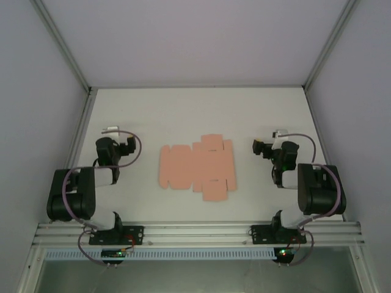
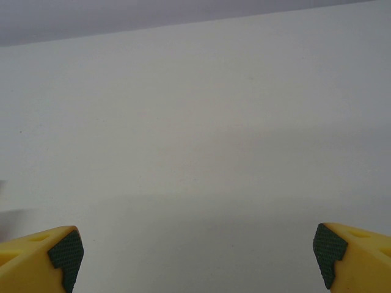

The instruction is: Assemble paper box

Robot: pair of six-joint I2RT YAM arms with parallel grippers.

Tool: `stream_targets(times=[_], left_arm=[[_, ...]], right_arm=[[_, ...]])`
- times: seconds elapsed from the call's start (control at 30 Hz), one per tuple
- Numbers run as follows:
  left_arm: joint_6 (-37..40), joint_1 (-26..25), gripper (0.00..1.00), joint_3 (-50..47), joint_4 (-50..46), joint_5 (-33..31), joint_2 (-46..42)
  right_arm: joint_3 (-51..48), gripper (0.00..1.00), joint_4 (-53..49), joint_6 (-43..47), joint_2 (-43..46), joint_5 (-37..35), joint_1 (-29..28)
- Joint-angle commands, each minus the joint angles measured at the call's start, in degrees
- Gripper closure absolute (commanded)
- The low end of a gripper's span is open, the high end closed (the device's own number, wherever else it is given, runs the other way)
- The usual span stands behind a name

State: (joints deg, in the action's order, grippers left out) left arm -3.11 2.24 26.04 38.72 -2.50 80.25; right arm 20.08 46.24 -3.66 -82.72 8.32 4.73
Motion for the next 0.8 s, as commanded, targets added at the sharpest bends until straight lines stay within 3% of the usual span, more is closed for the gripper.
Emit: stream_targets(times=[0.0,0.17,0.27,0.4,0.53,0.67,0.77], left_arm=[[-5.86,-0.01,0.0,4.84,-12.5,-0.79,-6.01],[-14.93,-2.64,0.0,10.87,-25.05,4.66,-10.77],[-19.43,-4.99,0.0,13.61,-30.4,9.67,-10.26],[-22.98,-8.89,0.0,16.43,-37.31,14.37,-7.21],[-22.88,-13.56,0.0,17.56,-40.75,17.97,-3.32],[-23.97,-14.72,0.0,17.52,-42.67,23.08,0.32],[-24.25,-14.72,0.0,16.77,-43.44,26.79,2.88]], right_arm=[[8.37,0.01,-17.27,-1.32,8.11,-6.81,-0.9],[24.8,0.01,-47.78,-14.38,12.58,-6.72,-4.22],[30.32,0.01,-57.45,-17.52,11.67,-6.65,-10.33],[32.34,0.01,-60.5,-21.73,6.98,-3.55,-19.31],[33.47,0.12,-59.05,-24.73,-1.69,3.5,-25.48],[35.32,0.36,-60.25,-25.87,-11.14,8.71,-26.54],[33.71,0.4,-57.16,-27.04,-15.22,11.42,-26.25]])
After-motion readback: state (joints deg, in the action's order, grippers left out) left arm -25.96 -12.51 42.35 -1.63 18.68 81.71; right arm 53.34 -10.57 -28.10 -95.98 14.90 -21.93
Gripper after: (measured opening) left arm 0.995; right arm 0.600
